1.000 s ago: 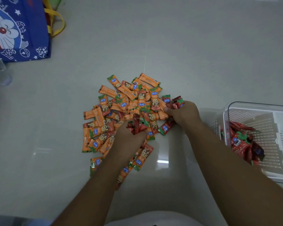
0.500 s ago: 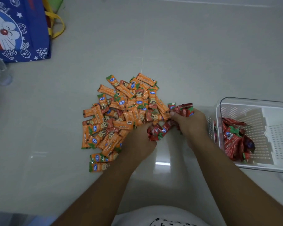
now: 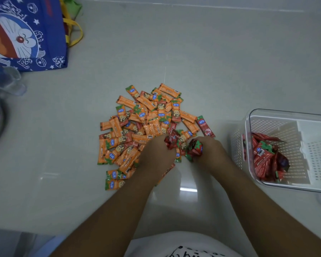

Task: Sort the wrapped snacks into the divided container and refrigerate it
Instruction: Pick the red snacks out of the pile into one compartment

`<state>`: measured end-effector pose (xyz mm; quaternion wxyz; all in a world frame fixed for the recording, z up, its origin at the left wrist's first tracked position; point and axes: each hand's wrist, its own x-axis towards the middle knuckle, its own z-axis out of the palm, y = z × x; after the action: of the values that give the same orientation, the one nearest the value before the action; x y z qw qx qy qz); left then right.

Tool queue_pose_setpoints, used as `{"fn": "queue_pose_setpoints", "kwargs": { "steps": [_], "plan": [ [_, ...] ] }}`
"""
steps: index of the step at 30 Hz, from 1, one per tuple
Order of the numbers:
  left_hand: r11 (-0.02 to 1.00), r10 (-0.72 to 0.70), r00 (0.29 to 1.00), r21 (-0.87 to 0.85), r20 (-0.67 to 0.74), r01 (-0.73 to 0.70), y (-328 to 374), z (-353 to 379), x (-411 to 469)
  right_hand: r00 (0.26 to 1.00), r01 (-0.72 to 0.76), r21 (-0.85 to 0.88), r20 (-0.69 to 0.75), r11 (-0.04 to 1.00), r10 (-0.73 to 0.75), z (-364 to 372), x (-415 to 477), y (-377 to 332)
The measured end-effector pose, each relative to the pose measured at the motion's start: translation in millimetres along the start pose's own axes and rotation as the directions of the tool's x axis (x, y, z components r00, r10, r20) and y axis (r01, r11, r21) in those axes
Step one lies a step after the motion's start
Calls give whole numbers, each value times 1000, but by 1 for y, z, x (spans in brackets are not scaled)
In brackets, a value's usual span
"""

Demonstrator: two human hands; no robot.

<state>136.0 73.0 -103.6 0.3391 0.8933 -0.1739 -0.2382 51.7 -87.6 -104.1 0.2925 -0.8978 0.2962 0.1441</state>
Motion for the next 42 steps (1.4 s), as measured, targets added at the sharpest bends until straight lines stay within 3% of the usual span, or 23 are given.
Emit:
{"fn": "queue_pose_setpoints", "kwargs": {
  "steps": [5, 10, 14, 18, 22, 30, 36, 39, 42],
  "plan": [
    [984, -82, 993, 149, -82, 93, 14, 8, 15, 987, -158, -88, 15, 984, 159, 2, -5, 6],
    [960, -163, 979, 208, -118, 185, 14, 9, 28, 984, -114, 33, -137, 993, 118, -3, -14, 3],
    [984, -175, 984, 14, -43, 176, 4, 0, 27, 938, -74, 296, -305, 952, 167, -16, -3, -12],
    [929, -247, 968, -292, -40, 225, -13, -20, 9, 838, -63, 565, -417, 822, 351, -28, 25, -18],
    [863, -348, 936, -407, -49, 299, -36, -47, -12, 841, -231, 516, -321, 825, 436, -19, 45, -14],
    [778, -399, 911, -565, -103, 277, -63, -78, -23, 868, -249, 476, -276, 844, 412, -4, 39, -4],
    [695, -479, 873, -647, -90, 315, -76, -91, -23, 835, -80, 497, -440, 864, 331, -7, 17, -13],
    [654, -491, 869, -685, -63, 320, -80, -97, -27, 863, -98, 576, -357, 811, 358, -9, 13, -31],
    [629, -461, 886, -723, -48, 288, -85, -101, -33, 926, -43, 591, -280, 805, 254, -3, 12, -61]
  ]
}}
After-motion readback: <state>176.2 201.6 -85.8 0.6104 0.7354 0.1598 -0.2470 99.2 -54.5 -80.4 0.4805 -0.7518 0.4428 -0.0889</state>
